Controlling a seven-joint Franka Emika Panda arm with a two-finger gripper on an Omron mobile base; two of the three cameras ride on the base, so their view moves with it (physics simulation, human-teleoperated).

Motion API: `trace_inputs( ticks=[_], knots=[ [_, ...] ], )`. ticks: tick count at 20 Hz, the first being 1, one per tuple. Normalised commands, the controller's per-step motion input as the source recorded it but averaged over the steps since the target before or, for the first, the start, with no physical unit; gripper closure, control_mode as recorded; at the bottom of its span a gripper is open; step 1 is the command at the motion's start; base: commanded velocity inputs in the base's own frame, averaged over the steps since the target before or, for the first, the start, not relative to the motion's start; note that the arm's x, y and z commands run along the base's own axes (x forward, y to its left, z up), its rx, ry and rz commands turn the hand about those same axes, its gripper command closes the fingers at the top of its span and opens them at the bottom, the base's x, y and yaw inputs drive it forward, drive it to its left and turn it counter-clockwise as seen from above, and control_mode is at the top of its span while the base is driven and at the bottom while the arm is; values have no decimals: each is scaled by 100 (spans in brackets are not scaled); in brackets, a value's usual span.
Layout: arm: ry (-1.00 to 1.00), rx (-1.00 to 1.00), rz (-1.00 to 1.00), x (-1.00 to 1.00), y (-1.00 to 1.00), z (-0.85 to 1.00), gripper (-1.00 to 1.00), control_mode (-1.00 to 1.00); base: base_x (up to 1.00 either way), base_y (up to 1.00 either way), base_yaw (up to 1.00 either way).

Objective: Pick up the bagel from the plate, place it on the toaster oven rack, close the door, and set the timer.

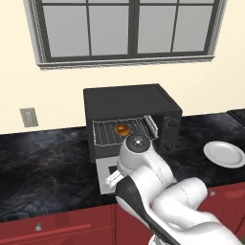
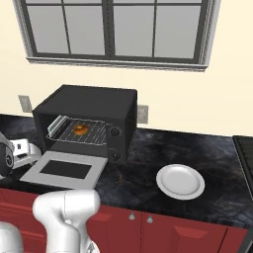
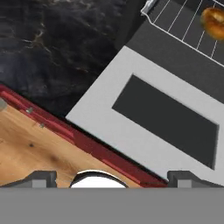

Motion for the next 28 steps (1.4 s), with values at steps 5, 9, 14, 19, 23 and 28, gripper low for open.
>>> trace_inputs(
  ticks=[5,9,14,19,23,28],
  knots=[
    [19,-28,9,-12,21,-5,-100,-100,0,0,0],
    [-4,-26,6,-20,0,-45,-100,-100,0,0,0],
    [-19,-20,6,-15,0,-53,-100,-100,0,0,0],
    [-15,-15,4,7,0,-26,-100,-100,0,0,0],
    [-2,-13,1,27,0,-24,-100,-100,0,0,0],
    [0,-14,0,34,0,-24,-100,-100,0,0,0]
  ],
)
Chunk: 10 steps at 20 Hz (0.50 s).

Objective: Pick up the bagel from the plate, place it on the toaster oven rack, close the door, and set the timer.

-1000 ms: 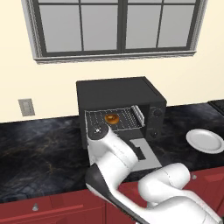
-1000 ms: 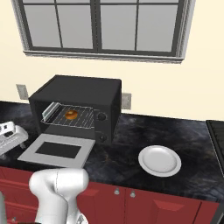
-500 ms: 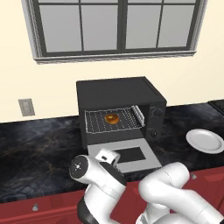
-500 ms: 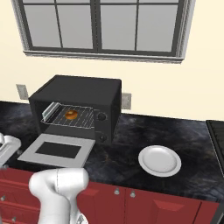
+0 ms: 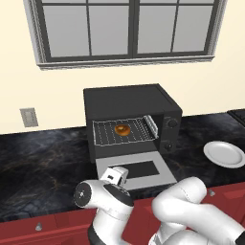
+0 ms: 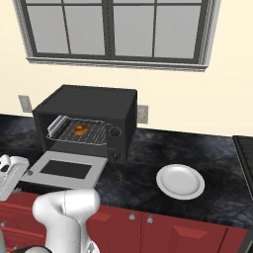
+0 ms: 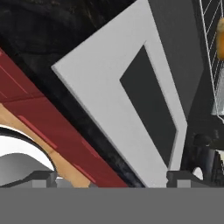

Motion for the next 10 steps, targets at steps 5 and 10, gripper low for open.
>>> trace_inputs(
  ticks=[5,10],
  knots=[
    [0,-14,0,37,0,-30,-100,-100,0,0,0],
    [0,-14,0,28,0,-38,-100,-100,0,0,0]
  ],
)
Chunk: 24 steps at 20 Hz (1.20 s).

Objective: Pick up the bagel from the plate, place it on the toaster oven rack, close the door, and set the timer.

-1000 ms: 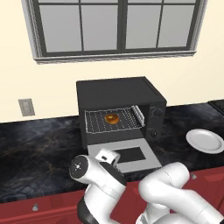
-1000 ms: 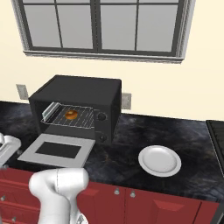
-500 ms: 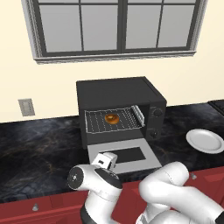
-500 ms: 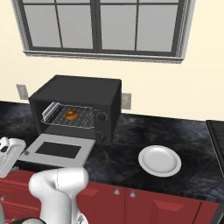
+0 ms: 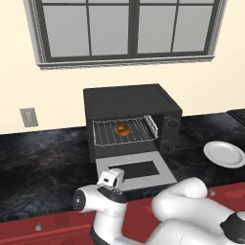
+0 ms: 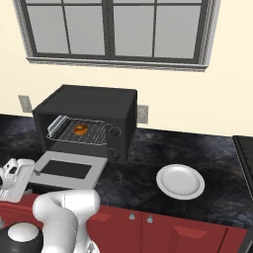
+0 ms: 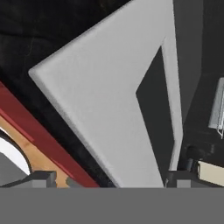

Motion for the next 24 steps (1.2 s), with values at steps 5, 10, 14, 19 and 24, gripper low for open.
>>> trace_inputs(
  ticks=[5,10,14,19,24],
  knots=[
    [0,-12,0,40,0,-15,-100,-100,0,0,0],
    [0,-8,0,60,0,0,-100,-100,0,0,0],
    [-2,-6,1,57,0,17,-100,-100,0,0,0],
    [-16,-3,6,50,0,59,-100,-100,0,0,0],
    [-20,0,11,70,0,67,-100,-100,0,0,0]
  ],
)
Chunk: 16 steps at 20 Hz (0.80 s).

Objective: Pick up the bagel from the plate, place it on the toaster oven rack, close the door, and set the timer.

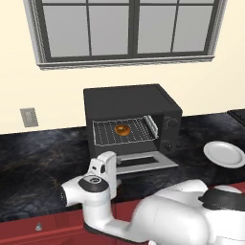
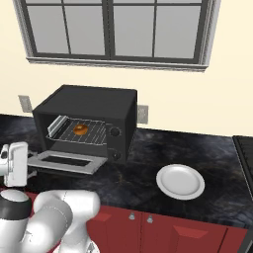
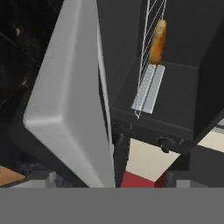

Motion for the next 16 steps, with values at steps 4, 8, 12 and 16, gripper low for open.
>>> trace_inputs(
  ticks=[4,8,12,16],
  knots=[
    [-14,0,15,86,0,44,-100,-100,0,0,0],
    [-11,0,19,96,0,26,-100,-100,0,0,0],
    [-8,0,21,100,0,19,-100,-100,0,0,0],
    [-4,3,24,94,-1,3,-100,-100,0,0,0]
  ],
)
